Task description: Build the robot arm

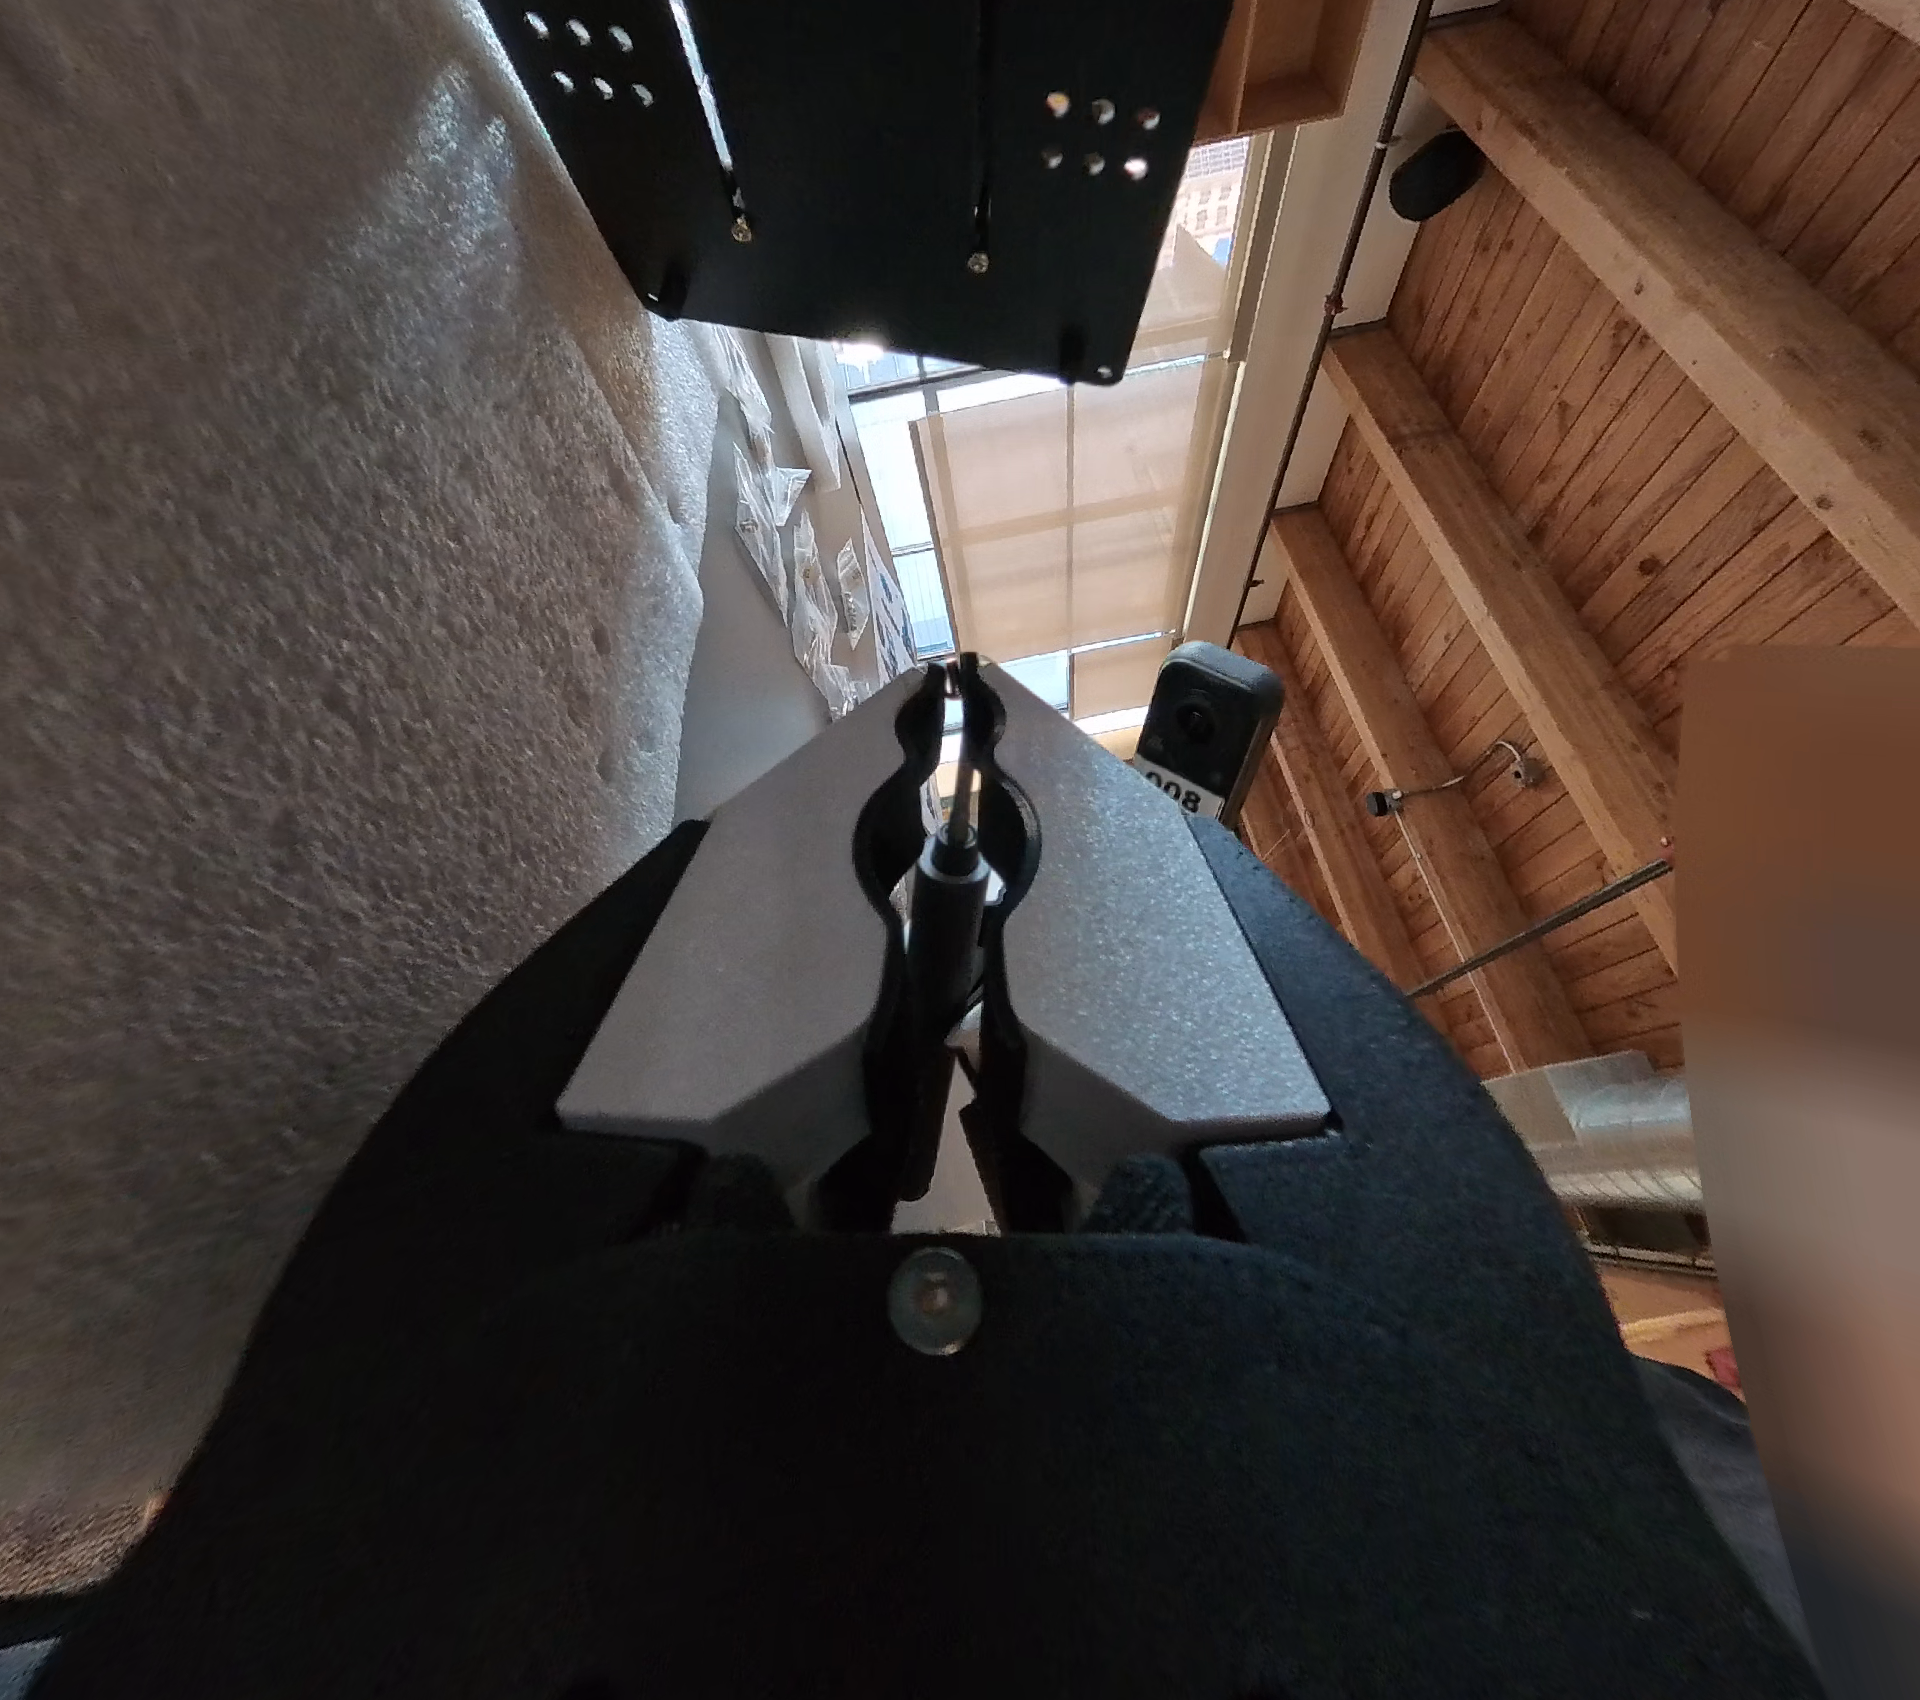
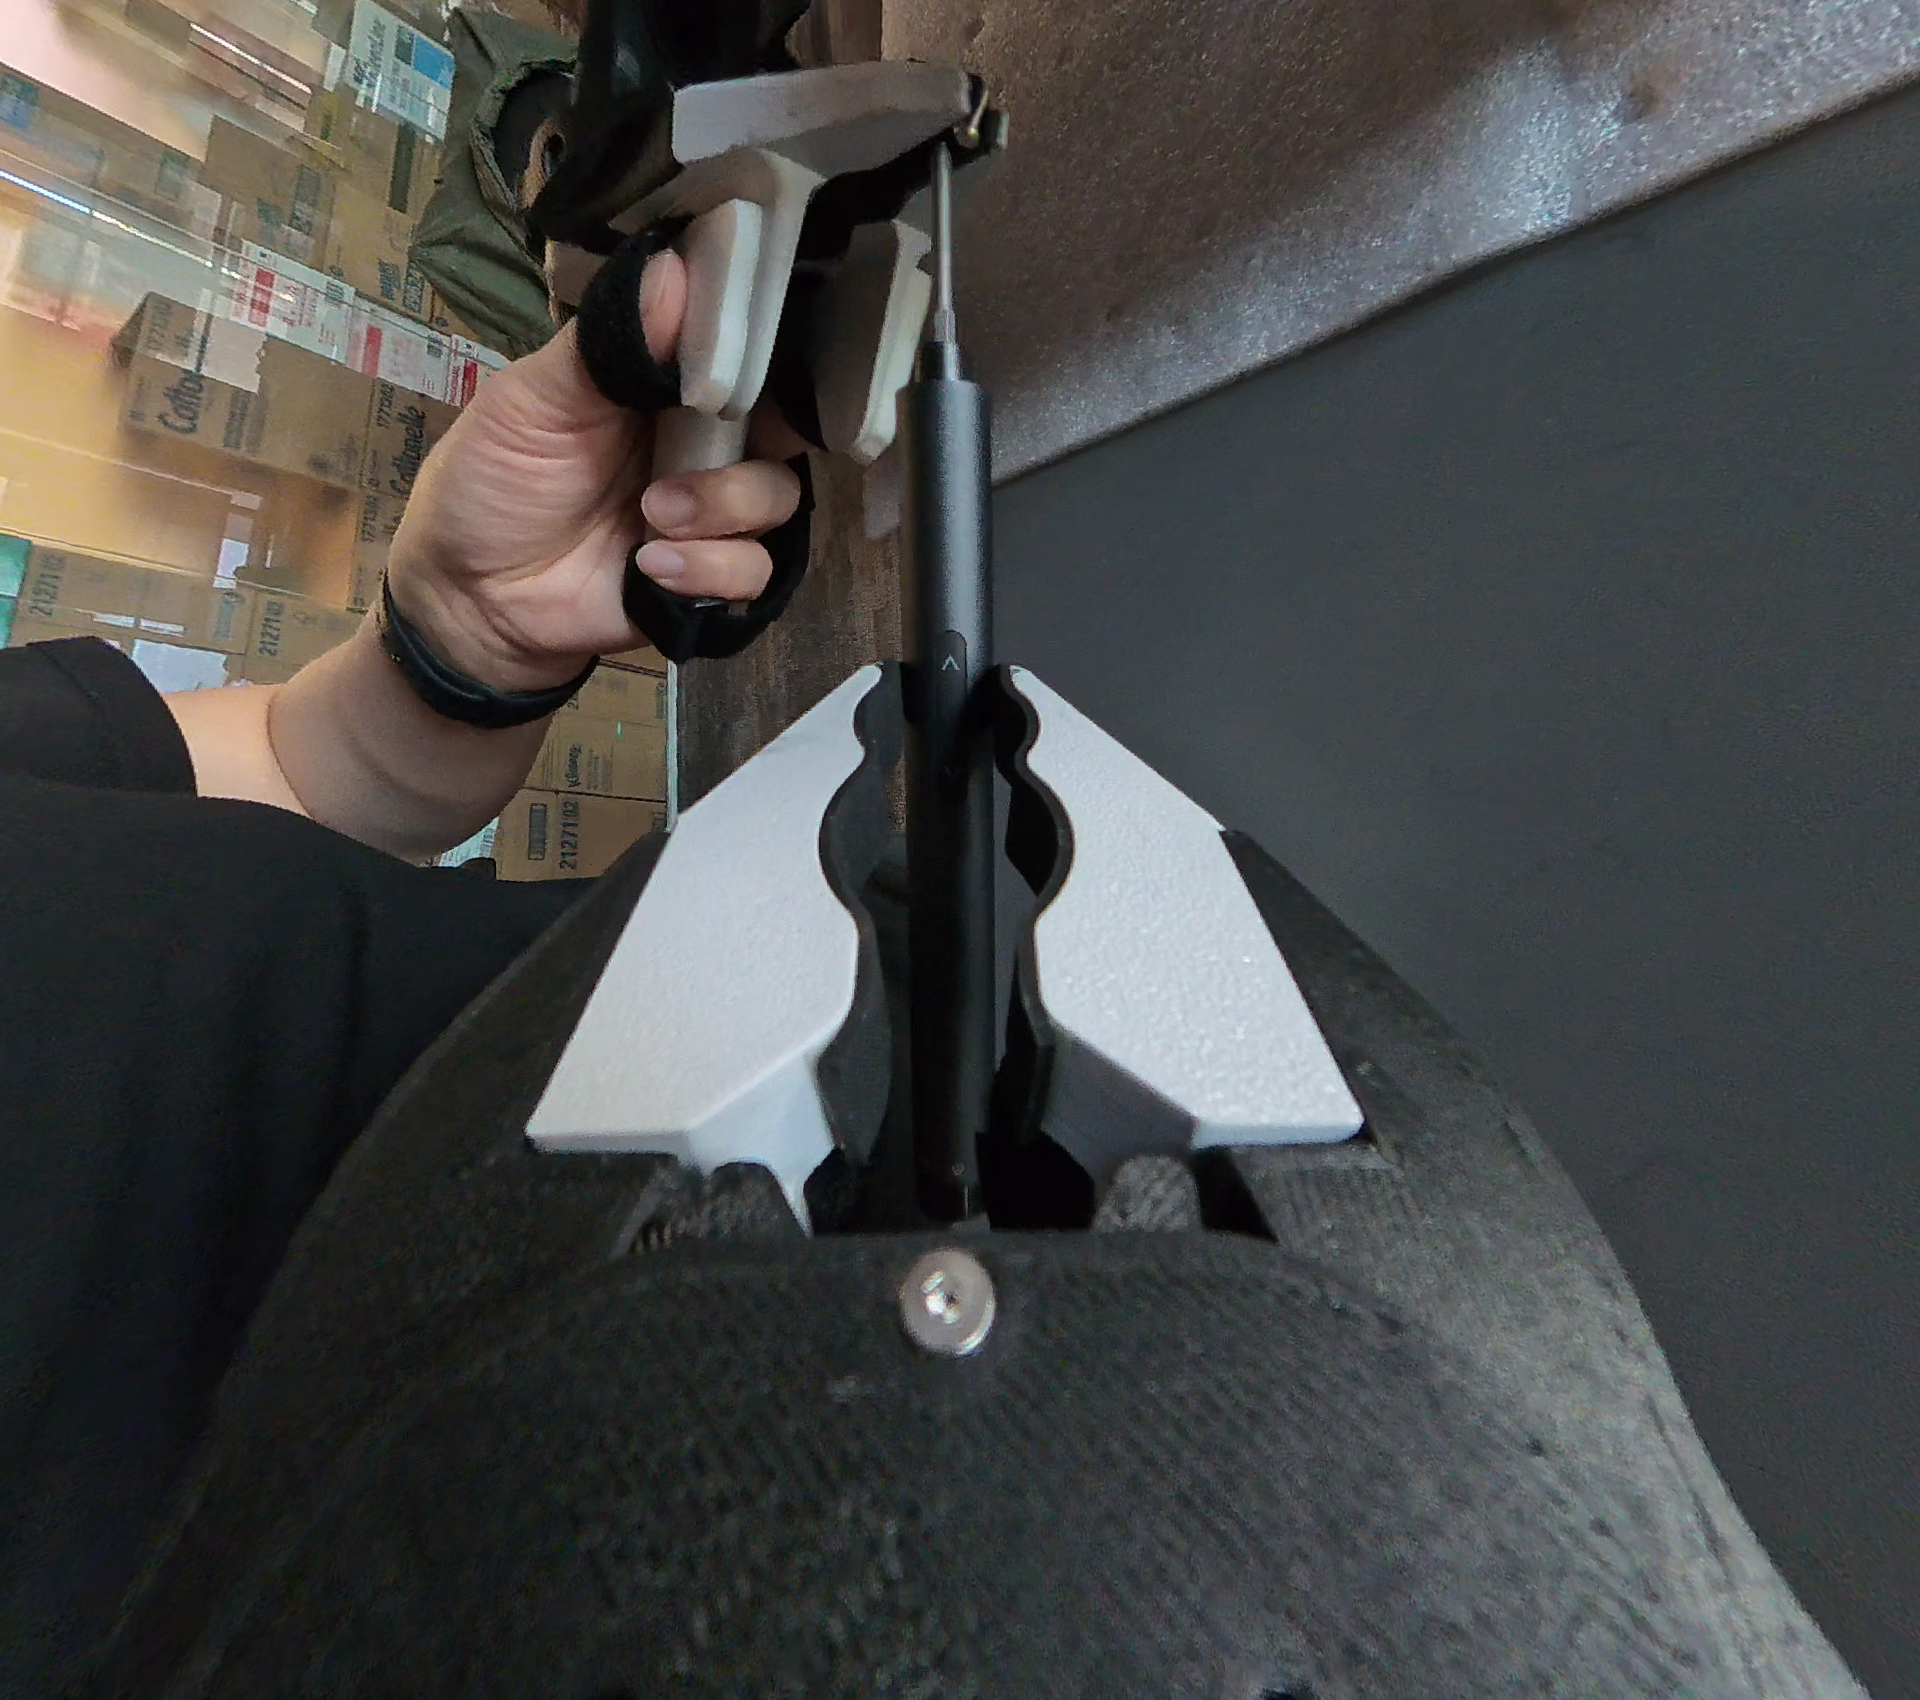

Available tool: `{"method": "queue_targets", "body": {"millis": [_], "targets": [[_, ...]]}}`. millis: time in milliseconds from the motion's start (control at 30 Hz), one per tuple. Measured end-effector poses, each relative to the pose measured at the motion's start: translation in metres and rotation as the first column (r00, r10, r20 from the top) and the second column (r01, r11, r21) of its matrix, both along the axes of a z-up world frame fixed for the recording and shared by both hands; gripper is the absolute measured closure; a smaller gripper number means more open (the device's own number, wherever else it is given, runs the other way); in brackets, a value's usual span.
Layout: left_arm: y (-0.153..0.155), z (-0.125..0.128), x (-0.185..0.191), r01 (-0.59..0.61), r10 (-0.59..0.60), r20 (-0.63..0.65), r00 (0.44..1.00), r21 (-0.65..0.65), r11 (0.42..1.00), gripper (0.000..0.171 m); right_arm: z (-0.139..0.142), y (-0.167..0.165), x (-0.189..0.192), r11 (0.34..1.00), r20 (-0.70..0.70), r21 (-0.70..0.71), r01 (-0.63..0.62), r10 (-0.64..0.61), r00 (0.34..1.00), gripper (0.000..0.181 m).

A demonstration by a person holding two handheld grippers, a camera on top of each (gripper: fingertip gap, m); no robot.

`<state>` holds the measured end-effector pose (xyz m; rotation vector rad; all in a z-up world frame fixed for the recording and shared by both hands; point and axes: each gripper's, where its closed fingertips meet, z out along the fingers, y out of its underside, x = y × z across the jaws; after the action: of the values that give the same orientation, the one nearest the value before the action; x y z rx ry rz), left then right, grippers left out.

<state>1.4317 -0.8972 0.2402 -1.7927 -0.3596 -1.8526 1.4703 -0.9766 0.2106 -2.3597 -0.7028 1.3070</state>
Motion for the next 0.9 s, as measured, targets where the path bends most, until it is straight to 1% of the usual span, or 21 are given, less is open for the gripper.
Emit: {"method": "queue_targets", "body": {"millis": [500, 733, 900], "targets": [[0.0028, 0.0019, -0.0012, -0.032, 0.031, 0.017, 0.999, 0.019, 0.999, 0.171, -0.0019, 0.0021, 0.0019, 0.999, -0.027, -0.034, -0.004, 0.003, 1.000, 0.166], [0.0023, 0.0004, 0.0031, -0.025, 0.024, 0.015, 1.000, 0.021, 0.999, 0.171, -0.0018, 0.0031, 0.0033, 0.999, -0.031, -0.041, -0.003, 0.002, 1.000, 0.166], [0.0021, 0.0015, 0.0029, -0.033, 0.032, 0.013, 0.999, 0.032, 0.999, 0.171, 0.0004, 0.0025, 0.0026, 0.998, -0.069, -0.064, 0.001, -0.005, 0.998, 0.166]]}}
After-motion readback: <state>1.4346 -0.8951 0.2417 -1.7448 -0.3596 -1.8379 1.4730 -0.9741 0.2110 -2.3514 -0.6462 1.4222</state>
